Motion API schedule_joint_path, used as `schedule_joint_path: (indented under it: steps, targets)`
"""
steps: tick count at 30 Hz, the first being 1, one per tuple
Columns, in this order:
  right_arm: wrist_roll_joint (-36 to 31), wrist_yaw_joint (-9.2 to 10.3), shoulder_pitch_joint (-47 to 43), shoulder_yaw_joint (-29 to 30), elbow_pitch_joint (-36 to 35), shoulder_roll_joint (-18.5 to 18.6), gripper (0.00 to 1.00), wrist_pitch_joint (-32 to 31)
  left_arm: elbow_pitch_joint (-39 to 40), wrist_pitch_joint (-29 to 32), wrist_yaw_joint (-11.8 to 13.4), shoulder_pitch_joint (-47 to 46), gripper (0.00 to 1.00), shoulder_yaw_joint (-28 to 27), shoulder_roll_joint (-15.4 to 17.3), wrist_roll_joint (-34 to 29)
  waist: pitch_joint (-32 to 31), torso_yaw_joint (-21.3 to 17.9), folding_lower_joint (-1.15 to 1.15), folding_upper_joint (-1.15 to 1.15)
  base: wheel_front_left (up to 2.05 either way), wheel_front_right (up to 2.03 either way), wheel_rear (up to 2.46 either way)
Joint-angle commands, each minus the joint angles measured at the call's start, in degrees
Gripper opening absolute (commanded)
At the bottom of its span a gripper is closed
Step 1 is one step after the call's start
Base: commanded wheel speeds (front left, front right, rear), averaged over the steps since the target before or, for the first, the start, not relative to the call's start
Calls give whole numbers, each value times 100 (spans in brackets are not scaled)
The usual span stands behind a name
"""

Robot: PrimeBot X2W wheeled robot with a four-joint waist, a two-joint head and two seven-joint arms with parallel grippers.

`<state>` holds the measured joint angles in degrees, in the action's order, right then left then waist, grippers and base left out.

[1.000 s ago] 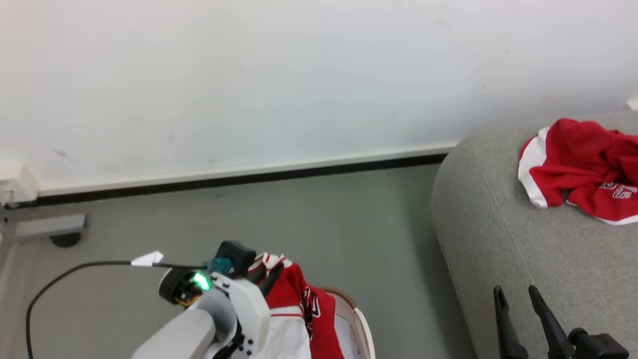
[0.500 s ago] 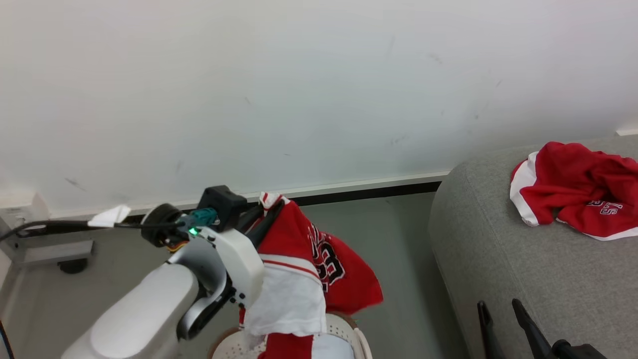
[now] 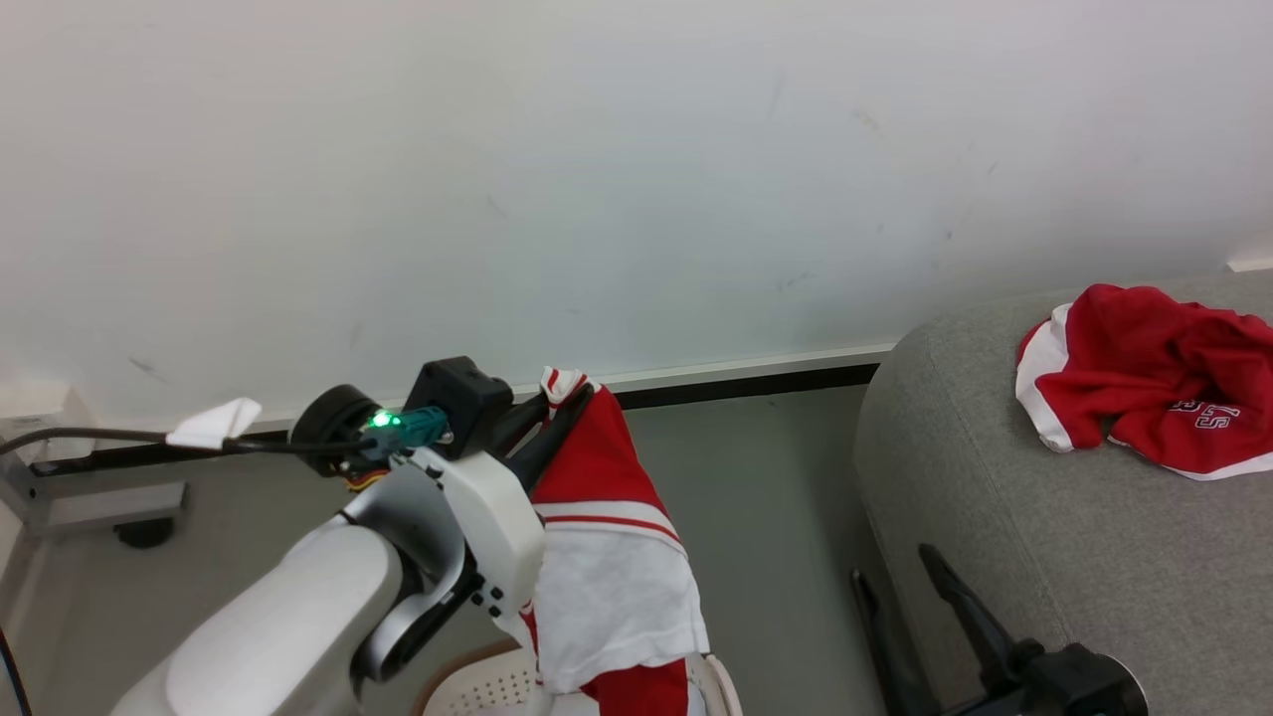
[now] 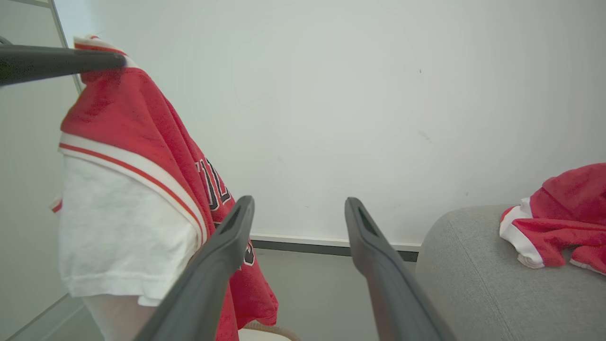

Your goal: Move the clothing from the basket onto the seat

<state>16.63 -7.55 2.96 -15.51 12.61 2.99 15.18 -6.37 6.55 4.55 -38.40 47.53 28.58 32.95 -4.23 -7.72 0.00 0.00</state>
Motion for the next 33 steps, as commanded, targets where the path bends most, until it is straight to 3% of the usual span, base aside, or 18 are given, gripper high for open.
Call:
schedule_joint_path:
  steps: [1,9,16,22,31,32,33]
  targets:
    - [3,13,141,-212,-45,138,100,-4,63,26,20,62,0,-1,19,2,7,10,0,0,0,0,0]
    - [593,13,1093,-1687,-101,903,100,-514,185,54,13,60,0,105,-49,-14,22,99,0,0,0,0,0]
    - [1161,13,2016,-2820,265,1207,100,-747,255,88,-43,-38,0,258,-215,-64,10,255,0,0,0,0,0]
    - [1522,13,2654,-3458,1051,968,100,-793,295,127,-83,-115,0,390,-365,-108,9,370,0,0,0,0,0]
    - [2139,13,3259,-4185,2411,315,100,-748,402,198,-161,-189,0,590,-600,-82,-20,535,0,0,0,0,0]
    - [2236,14,3297,-4200,2555,258,89,-719,397,203,-164,-194,0,597,-621,-66,-27,557,0,0,0,0,0]
    - [2337,13,3335,-4192,2666,193,13,-649,387,200,-166,-197,0,604,-642,-53,-32,577,0,0,0,0,0]
